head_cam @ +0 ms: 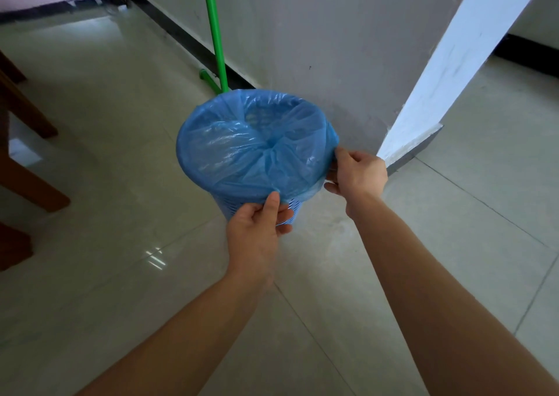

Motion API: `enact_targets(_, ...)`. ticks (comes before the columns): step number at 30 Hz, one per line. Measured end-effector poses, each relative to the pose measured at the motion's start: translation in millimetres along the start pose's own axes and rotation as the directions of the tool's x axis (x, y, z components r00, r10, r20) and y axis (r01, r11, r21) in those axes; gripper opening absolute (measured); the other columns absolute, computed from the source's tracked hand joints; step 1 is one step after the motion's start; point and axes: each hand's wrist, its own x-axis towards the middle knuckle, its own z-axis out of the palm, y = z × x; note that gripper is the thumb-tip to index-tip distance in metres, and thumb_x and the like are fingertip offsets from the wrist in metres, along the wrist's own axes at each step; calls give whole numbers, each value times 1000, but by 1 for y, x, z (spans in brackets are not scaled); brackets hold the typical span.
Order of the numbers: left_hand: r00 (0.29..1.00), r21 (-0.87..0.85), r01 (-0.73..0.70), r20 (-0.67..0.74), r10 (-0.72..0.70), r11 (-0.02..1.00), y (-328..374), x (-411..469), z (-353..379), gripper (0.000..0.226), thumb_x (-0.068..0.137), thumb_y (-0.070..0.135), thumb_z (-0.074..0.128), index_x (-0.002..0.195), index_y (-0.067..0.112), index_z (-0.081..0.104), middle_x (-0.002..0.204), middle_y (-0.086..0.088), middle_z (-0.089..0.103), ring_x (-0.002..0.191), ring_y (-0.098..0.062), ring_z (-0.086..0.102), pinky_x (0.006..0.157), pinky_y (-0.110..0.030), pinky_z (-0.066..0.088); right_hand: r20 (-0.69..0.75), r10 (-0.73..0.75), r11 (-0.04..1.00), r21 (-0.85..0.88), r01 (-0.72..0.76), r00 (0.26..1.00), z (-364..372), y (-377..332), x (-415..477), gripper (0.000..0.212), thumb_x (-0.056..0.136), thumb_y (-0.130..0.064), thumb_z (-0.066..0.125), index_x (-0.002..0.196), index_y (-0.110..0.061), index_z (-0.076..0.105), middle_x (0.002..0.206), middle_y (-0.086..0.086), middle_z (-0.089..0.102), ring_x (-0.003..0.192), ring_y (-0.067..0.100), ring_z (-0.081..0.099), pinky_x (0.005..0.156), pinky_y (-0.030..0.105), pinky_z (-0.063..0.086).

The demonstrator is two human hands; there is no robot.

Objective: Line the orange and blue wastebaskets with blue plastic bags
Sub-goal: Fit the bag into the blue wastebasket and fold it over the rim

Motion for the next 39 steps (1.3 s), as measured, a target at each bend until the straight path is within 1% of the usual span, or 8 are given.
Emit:
enact_targets(3, 997, 84, -70, 49, 66, 994, -3, 3, -9, 15, 93, 23, 64, 87, 10, 70, 83, -3, 76, 77, -12, 73, 61, -21, 54, -16, -87, 990, -113, 85, 996, -3, 0, 2, 26, 89, -20, 58, 65, -20, 68, 64, 1, 72, 52, 10, 70, 56, 33, 62)
enact_targets(9, 998, 180, -39, 57, 29, 983, -11, 9, -21, 12, 92, 22, 66, 86, 13, 71, 80, -2, 76, 71, -14, 70, 64, -27, 55, 58, 14, 999, 35, -16, 998, -1, 4, 5, 21, 87, -37, 72, 93, -17, 73, 82, 0, 75, 67, 10, 74, 55, 27, 60)
enact_targets(14, 997, 100, 64, 46, -68, 993, -9, 16, -19, 12, 90, 18, 68, 80, 12, 70, 79, -4, 75, 71, -12, 68, 59, -25, 51, -5, -84, 993, -80, 83, 996, -2, 1, 6, 24, 86, -21, 64, 63, -22, 70, 65, 3, 73, 56, 14, 72, 56, 32, 62)
enact_targets(21, 996, 55, 75, 44, -78, 996, -10, 14, -18, 8, 90, 19, 68, 87, 12, 69, 87, -6, 74, 78, -15, 69, 61, -27, 51, 29, 52, 996, 77, -54, 998, -4, 2, 7, 20, 89, -31, 63, 77, -15, 66, 82, 6, 73, 69, 16, 74, 55, 30, 60)
enact_targets(29, 998, 67, 56, 29, -58, 996, -11, 11, -18, 7, 89, 18, 68, 83, 14, 68, 85, -4, 72, 77, -14, 68, 58, -24, 51, 46, -49, 986, -155, 56, 998, -2, -11, 19, 21, 80, -27, 76, 62, -20, 69, 65, 0, 73, 59, 21, 74, 66, 40, 63)
enact_targets(32, 998, 66, 44, 40, -46, 997, -11, 12, -16, 7, 91, 19, 67, 85, 15, 68, 86, -4, 71, 78, -13, 68, 58, -22, 52, 181, 158, 973, 137, -184, 971, -4, 0, 23, 14, 88, -24, 71, 79, -14, 69, 77, 3, 74, 66, 14, 72, 59, 27, 59)
enact_targets(35, 999, 62, 44, 22, -45, 997, -11, 16, -14, 7, 92, 19, 66, 89, 13, 68, 86, -3, 72, 76, -11, 68, 57, -22, 51, 459, 362, 693, 451, -563, 812, 1, 24, 18, 16, 98, -23, 59, 88, -12, 66, 66, -2, 70, 54, 7, 66, 51, 19, 55)
enact_targets(39, 997, 17, 77, -25, -77, 997, -6, 22, -18, 6, 93, 17, 64, 90, 12, 67, 88, -4, 72, 75, -12, 68, 59, -26, 51, 474, 383, 662, 458, -593, 793, 9, 48, 13, 15, 100, -22, 56, 94, -11, 64, 62, -2, 71, 52, 8, 68, 50, 20, 55)
